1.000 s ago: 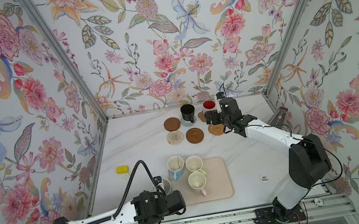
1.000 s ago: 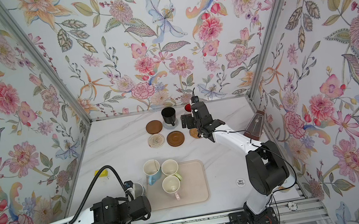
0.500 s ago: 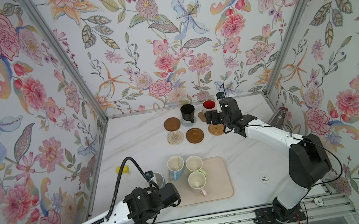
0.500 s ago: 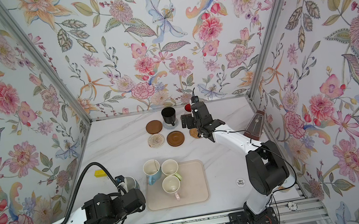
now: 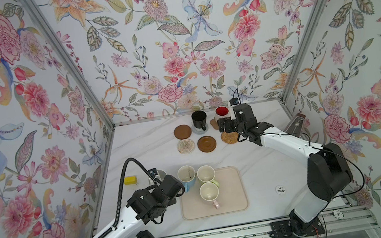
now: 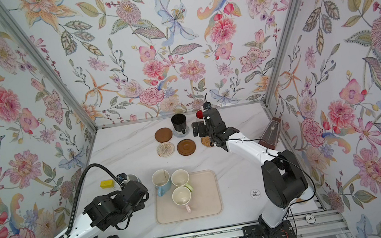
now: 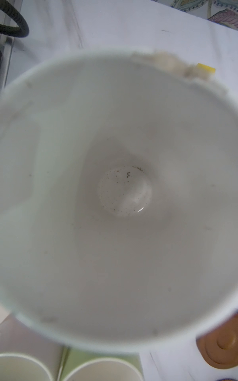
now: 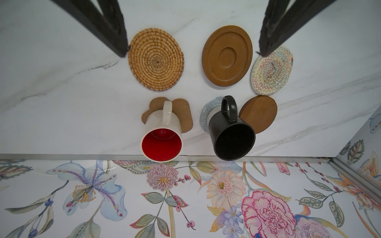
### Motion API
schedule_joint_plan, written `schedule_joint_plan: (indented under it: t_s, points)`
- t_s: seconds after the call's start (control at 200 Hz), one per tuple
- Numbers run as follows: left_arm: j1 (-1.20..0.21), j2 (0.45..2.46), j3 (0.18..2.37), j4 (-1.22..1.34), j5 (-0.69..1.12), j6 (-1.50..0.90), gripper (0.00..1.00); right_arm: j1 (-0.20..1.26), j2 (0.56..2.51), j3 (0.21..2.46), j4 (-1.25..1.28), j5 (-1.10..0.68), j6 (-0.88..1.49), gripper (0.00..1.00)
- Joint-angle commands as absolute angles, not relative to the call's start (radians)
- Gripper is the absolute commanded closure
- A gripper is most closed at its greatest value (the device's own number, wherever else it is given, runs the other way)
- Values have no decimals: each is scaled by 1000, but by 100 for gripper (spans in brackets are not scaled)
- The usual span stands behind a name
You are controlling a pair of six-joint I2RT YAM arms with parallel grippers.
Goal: Place cups on coasters
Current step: Place the cup on the coaster.
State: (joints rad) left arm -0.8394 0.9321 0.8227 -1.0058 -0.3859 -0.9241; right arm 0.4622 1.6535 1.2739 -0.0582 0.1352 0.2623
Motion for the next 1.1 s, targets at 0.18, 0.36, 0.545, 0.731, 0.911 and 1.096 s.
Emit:
schedule_joint_plan:
  t_s: [0.18,0.36,0.545,0.731,0.911,1.096]
  points:
    - [-688,1049,903,-790,-406,-650,100,453,1594,1259,-72,126,255,1]
    - [-584,1142,959,-687,-354,-534,100,453,1578,1256,-83,119,255,1]
    - [-493,1256,1045,-592,-300,-426,100,449,1564,1256,-92,120,252,1]
    - [-426,1368,1136,-527,-250,-356,100,449,1560,1259,-102,110,257,1]
    - [-392,1462,1199,-454,-209,-314,100,449,1551,1252,-107,104,265,1]
    - [-373,1554,1273,-410,-176,-287,100,440,1550,1244,-121,100,260,1]
